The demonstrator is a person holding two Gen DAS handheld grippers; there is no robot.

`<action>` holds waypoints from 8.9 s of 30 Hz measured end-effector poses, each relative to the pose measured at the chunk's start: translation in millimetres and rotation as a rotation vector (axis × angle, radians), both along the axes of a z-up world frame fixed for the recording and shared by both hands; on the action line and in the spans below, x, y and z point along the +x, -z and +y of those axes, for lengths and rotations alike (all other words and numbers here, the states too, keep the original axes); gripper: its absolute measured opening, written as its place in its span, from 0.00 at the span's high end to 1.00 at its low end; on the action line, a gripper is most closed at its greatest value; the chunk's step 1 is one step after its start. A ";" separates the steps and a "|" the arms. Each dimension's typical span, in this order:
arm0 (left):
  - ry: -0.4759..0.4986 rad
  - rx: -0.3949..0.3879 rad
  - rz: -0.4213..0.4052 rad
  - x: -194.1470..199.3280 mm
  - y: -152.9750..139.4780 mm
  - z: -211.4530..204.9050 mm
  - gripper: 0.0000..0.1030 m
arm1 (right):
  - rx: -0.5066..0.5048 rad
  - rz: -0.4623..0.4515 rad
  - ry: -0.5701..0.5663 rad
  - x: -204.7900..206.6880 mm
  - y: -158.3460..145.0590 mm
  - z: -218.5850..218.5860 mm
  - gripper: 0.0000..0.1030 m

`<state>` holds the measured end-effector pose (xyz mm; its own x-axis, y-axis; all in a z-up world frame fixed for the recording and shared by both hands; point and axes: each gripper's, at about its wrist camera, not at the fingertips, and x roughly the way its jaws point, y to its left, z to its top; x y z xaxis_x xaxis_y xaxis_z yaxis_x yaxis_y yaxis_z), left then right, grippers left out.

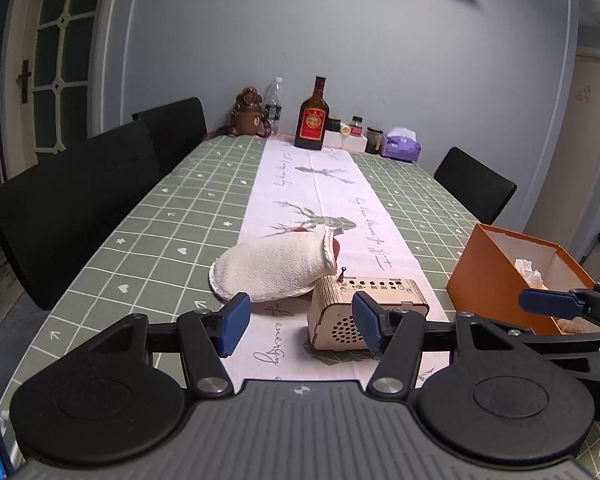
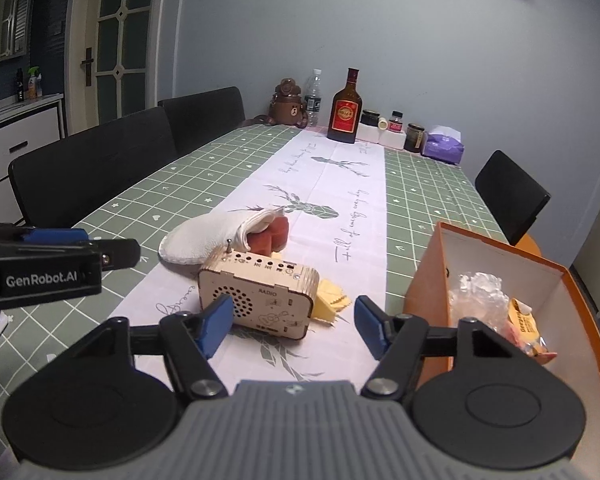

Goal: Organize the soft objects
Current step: 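Move both grippers back from the box toward the slipper and radio, then grasp the white slipper with the left gripper while the right gripper grasps the yellow cloth, then carry the slipper and yellow cloth into the orange box with both grippers, then open both grippers to drop the slipper and cloth, then withdraw, then grasp the red bear-shaped sponge with the left gripper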

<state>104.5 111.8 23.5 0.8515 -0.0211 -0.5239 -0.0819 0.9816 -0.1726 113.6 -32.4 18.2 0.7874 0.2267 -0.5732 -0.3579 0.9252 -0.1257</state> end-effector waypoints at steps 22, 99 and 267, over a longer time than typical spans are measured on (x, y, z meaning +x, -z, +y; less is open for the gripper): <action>0.031 -0.138 0.202 100.6 -3.6 15.5 0.33 | 0.098 0.263 0.001 115.3 -4.4 -15.8 0.45; -0.074 -0.118 0.156 142.0 13.6 25.5 0.96 | 0.040 0.726 0.109 253.5 93.0 -3.1 0.69; 0.148 -0.029 0.456 221.2 74.5 8.8 0.31 | 0.140 0.573 -0.074 253.5 30.3 -23.1 0.30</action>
<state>325.7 120.7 -50.9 0.5221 -0.1454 -0.8404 -0.0153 0.9836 -0.1796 367.1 -55.5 -12.1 0.3408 0.3734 -0.8628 -0.3967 0.8891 0.2281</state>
